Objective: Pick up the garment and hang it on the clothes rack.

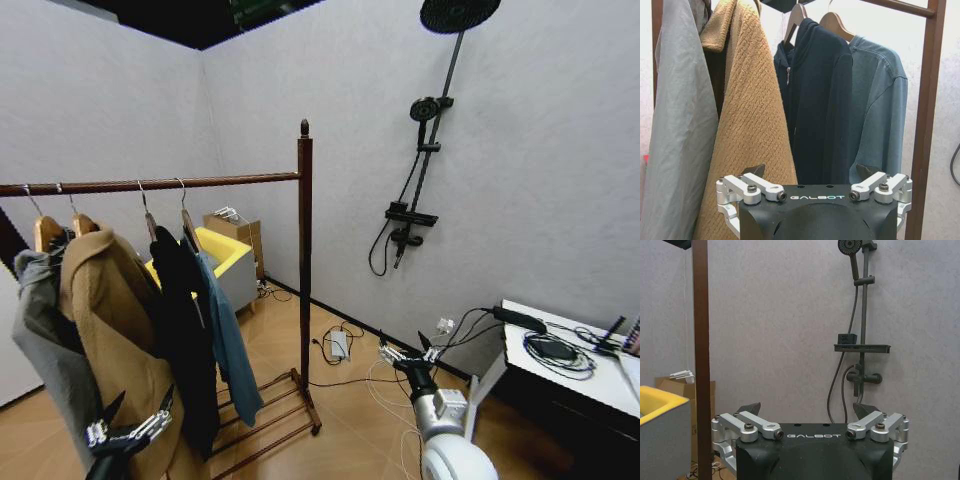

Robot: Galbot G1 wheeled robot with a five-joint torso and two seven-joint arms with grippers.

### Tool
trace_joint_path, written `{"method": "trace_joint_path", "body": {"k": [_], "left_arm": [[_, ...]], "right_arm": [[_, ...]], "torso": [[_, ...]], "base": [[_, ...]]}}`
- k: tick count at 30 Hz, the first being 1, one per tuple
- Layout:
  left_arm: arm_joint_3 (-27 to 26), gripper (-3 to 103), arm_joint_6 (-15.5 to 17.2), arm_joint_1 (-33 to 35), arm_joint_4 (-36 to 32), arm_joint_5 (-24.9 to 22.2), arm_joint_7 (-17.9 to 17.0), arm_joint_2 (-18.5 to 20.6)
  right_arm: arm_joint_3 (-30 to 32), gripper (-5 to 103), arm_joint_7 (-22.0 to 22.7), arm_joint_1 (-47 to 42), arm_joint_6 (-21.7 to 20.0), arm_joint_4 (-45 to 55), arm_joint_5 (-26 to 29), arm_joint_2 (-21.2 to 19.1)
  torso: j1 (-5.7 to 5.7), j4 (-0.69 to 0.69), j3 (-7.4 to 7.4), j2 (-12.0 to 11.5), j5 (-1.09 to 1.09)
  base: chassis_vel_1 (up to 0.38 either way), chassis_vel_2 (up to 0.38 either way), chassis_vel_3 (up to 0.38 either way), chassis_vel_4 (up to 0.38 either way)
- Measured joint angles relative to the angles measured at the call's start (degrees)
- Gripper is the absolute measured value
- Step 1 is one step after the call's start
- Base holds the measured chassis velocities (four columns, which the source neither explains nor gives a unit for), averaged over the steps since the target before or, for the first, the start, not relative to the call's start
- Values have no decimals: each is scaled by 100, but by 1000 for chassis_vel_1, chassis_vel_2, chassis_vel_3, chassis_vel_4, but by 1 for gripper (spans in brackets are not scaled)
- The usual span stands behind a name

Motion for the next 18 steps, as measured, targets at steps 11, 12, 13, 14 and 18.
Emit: {"method": "trace_joint_path", "body": {"k": [11,12,13,14,18], "left_arm": [[0,100,0,0,0,0,0,0],[0,100,0,0,0,0,0,0],[0,100,0,0,0,0,0,0],[0,100,0,0,0,0,0,0],[0,100,0,0,0,0,0,0]], "right_arm": [[9,100,10,-35,8,69,-3,-2],[9,100,10,-35,8,69,-3,-2],[8,100,10,-40,8,76,-3,-3],[7,100,11,-47,9,80,-3,-2],[5,100,11,-48,13,82,-3,-4]], "torso": [[0,0,0,0,0],[0,0,0,0,0],[0,0,0,0,0],[0,0,0,0,1],[0,0,0,0,0]], "base": [[46,-51,-45,48],[31,-57,-60,21],[31,-65,-52,21],[28,-65,-82,13],[5,-68,-84,-3]]}}
